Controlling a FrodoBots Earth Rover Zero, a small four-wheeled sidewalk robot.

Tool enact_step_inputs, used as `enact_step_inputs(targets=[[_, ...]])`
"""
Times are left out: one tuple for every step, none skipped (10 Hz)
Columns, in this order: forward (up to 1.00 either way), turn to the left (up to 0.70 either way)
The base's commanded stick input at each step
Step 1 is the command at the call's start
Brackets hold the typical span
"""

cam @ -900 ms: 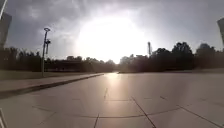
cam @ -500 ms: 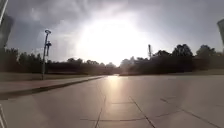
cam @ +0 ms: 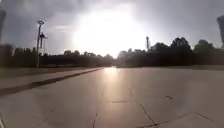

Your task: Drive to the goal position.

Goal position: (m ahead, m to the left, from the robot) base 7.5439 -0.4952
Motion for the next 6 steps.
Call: enact_step_inputs(targets=[[0.37,0.00],[0.70,0.00],[0.70,0.00],[0.70,0.00],[0.70,0.00],[0.70,0.00]])
